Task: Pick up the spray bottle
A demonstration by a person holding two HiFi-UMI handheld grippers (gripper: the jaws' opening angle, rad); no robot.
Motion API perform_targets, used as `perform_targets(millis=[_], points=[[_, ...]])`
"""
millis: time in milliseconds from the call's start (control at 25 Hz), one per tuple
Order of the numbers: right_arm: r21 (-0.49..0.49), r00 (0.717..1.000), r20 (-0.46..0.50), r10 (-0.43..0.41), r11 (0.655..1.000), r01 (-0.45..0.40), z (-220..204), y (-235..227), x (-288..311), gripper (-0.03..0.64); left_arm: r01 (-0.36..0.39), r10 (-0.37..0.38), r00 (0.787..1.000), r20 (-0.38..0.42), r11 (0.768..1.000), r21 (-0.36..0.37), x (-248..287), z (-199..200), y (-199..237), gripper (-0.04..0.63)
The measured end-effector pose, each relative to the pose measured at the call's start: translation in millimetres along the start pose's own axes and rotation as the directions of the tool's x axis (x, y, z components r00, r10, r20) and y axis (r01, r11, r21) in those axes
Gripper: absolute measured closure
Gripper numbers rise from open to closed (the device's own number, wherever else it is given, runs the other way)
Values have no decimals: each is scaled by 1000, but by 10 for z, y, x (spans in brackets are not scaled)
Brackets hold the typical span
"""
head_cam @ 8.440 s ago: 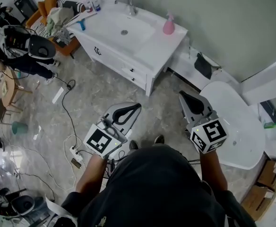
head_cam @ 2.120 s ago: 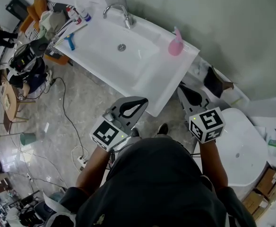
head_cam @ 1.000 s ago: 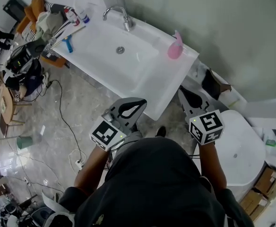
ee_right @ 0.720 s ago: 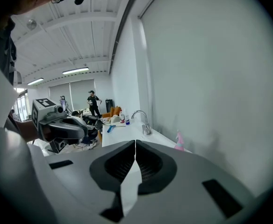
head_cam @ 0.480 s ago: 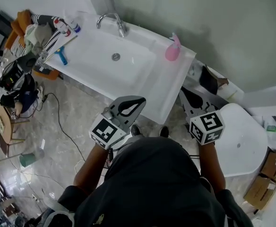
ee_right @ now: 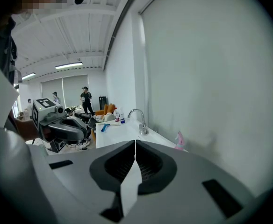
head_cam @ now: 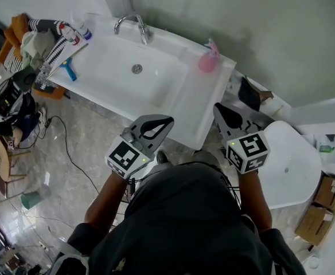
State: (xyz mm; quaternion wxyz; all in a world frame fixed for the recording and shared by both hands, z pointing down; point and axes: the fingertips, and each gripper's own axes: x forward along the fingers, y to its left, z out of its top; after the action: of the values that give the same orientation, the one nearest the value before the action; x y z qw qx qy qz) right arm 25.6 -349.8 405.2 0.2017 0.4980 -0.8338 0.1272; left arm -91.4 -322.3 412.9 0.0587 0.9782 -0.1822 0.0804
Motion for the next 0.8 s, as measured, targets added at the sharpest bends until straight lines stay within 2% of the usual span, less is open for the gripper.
perform_targets(millis=[240, 440, 680, 800], points=[[10, 999, -24, 42, 999, -41, -90, -255, 130, 606, -67, 66, 998, -18, 997, -25, 156, -20, 141, 591], [4, 994, -21, 108, 994, -108, -62, -533, 301, 606, -125, 124, 992, -24, 991, -44, 435, 54, 167, 592], [-13, 983, -19, 183, 983, -184, -38, -827, 503, 606, -195, 193, 981, -36, 979, -67, 757, 145, 233, 592], [-17, 976, -26, 218, 976, -218, -61, -940, 583, 606, -230, 227, 973, -46, 972, -55, 845, 132, 270, 591]])
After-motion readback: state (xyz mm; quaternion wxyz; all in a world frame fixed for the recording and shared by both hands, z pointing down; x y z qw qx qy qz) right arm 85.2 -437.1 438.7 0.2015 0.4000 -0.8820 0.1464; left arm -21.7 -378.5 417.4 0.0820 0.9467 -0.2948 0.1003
